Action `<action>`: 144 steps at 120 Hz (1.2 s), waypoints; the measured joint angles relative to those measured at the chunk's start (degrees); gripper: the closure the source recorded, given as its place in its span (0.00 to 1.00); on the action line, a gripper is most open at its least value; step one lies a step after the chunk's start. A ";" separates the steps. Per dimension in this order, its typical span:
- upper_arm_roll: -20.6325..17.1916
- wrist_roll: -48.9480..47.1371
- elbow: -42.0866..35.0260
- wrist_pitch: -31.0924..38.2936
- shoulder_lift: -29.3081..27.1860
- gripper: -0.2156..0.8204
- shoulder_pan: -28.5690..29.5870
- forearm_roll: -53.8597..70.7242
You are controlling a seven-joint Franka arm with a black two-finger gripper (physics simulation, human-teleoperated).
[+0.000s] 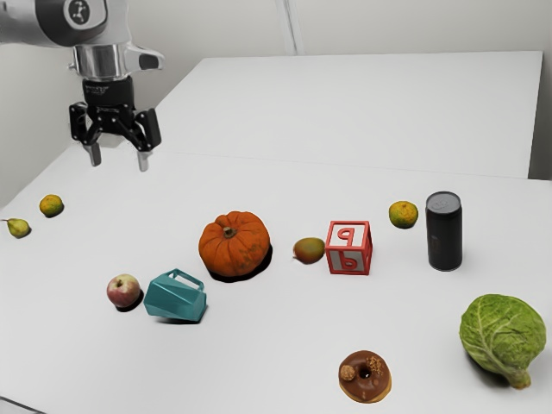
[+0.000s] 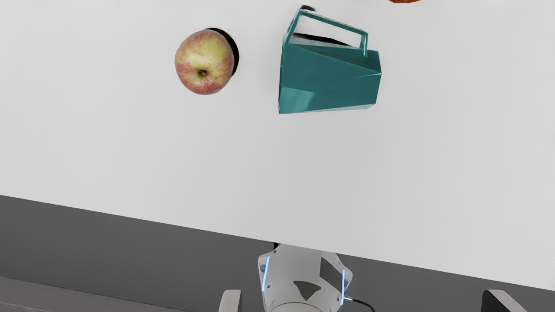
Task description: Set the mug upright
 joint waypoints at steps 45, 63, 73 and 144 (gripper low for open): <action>17.21 7.24 -23.92 21.49 -2.08 0.21 6.86 -21.46; 18.29 13.38 -34.18 31.37 -1.90 0.21 5.76 -32.80; 18.38 16.92 -39.08 35.93 -1.83 0.21 6.38 -36.63; 20.31 47.24 -51.35 46.27 0.19 0.21 7.40 -53.72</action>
